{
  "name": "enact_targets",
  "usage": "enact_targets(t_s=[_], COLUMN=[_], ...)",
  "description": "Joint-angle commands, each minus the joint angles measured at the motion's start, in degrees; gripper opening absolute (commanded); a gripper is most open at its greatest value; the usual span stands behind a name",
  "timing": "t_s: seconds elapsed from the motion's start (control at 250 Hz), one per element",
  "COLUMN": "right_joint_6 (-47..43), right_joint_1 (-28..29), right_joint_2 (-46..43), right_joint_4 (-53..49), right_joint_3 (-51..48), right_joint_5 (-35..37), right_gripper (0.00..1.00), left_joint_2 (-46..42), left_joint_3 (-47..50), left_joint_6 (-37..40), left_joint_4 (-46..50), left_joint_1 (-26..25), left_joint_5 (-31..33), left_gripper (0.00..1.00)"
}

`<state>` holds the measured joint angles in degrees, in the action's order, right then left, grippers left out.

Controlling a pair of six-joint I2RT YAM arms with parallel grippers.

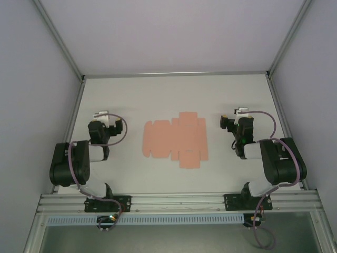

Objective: Assemble paper box

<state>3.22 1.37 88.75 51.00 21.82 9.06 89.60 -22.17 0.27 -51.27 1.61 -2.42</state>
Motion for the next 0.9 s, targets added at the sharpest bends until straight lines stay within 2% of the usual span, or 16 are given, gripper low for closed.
enact_targets(t_s=[0.0,0.172,0.268,0.327,0.355,0.439,0.483,0.527,0.587,0.671,0.771,0.867,0.899], right_joint_6=[0.4,0.7,5.8,12.0,14.1,21.5,24.3,27.5,30.1,32.5,31.4,32.1,32.9], right_joint_1=[0.1,0.7,0.9,1.0,1.1,1.7,2.4,3.2,4.7,7.7,12.3,14.3,14.7], right_joint_2=[-3.6,-12.7,-17.9,-19.7,-20.1,-20.1,-19.5,-18.5,-16.7,-13.4,-7.5,0.1,2.0], right_joint_4=[-3.6,-19.0,-32.7,-44.9,-49.8,-60.7,-64.1,-67.0,-68.8,-68.9,-68.6,-72.0,-72.6], right_joint_3=[2.3,6.5,11.1,15.7,17.7,21.7,22.9,23.8,24.4,25.0,27.5,31.2,32.0], right_joint_5=[0.6,2.6,4.3,4.0,2.2,-2.7,-5.9,-8.5,-12.5,-14.6,-13.7,-14.1,-14.3], right_gripper=[1.0,1.0,1.0,1.0,0.97,0.92,0.85,0.82,0.74,0.61,0.47,0.24,0.21], left_joint_2=[-3.1,-10.3,-14.8,-16.1,-16.3,-14.8,-13.2,-11.2,-8.2,-4.4,-1.7,0.0,0.2], left_joint_3=[-3.2,-5.8,-9.3,-12.1,-13.6,-17.4,-18.8,-20.0,-21.6,-23.0,-23.1,-22.8,-22.8], left_joint_6=[0.1,-0.4,-4.8,-9.3,-12.0,-18.6,-21.1,-23.6,-27.2,-30.6,-32.5,-34.0,-34.1], left_joint_4=[6.3,16.8,26.3,32.7,35.9,44.1,45.9,46.5,48.3,50.7,52.7,52.9,52.8], left_joint_1=[0.7,0.6,0.5,0.5,0.4,-0.4,-1.3,-2.3,-4.1,-6.2,-8.6,-10.6,-11.0], left_joint_5=[-1.1,1.0,1.9,-0.7,-2.5,-11.3,-17.7,-24.2,-29.5,-32.9,-33.2,-34.3,-35.3], left_gripper=[1.0,1.0,1.0,1.0,1.0,1.0,1.0,1.0,1.0,1.0,1.0,1.0,1.0])
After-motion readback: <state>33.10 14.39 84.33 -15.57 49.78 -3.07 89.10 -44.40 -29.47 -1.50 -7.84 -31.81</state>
